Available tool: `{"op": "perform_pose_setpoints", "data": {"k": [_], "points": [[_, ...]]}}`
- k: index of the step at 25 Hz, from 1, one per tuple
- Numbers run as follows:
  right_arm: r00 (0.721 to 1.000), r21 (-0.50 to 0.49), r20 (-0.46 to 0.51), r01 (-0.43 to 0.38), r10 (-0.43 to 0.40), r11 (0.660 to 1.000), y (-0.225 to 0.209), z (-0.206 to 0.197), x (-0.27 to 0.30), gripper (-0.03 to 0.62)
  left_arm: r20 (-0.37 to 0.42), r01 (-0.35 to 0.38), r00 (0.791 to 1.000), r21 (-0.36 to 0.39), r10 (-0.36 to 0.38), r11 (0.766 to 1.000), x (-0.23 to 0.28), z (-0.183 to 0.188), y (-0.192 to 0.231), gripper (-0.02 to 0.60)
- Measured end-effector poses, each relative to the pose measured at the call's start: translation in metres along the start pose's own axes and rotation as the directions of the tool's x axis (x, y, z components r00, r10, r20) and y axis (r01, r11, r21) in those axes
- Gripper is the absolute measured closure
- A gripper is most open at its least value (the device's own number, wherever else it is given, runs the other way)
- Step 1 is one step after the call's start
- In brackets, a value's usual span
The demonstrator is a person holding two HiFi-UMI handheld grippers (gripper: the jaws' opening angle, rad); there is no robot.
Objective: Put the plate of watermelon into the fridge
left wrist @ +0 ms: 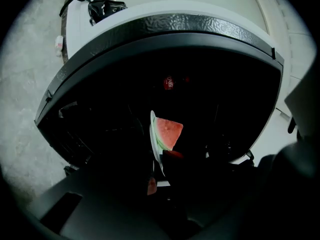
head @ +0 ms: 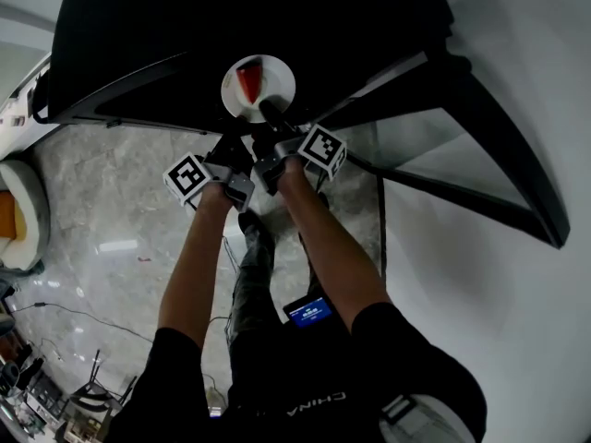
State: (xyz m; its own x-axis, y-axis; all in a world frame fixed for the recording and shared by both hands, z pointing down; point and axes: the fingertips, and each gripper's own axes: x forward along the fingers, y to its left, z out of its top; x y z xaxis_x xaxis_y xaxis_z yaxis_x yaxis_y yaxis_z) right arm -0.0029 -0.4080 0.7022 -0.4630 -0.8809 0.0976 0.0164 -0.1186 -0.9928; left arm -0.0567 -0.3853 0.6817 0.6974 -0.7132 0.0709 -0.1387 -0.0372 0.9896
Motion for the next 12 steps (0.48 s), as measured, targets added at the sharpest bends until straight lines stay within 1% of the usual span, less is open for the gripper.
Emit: {"op": "perform_pose_setpoints", "data": {"k": [6,12], "points": [[1.000,0.000,0.007,0.008,-0.008,1.000,-0.014,0.008,0.015,0.565,-0.041,-0.003,0.999,0.012,0.004,1.000,0.013,-0.004,0.014,0.537],[1.000,0.004,0.002,0.005,-0.005,1.000,-0.020,0.012,0.023,0.565,-0.063,0.013,0.998,0.005,-0.013,1.000,0.022,-0.005,0.020,0.537]]}}
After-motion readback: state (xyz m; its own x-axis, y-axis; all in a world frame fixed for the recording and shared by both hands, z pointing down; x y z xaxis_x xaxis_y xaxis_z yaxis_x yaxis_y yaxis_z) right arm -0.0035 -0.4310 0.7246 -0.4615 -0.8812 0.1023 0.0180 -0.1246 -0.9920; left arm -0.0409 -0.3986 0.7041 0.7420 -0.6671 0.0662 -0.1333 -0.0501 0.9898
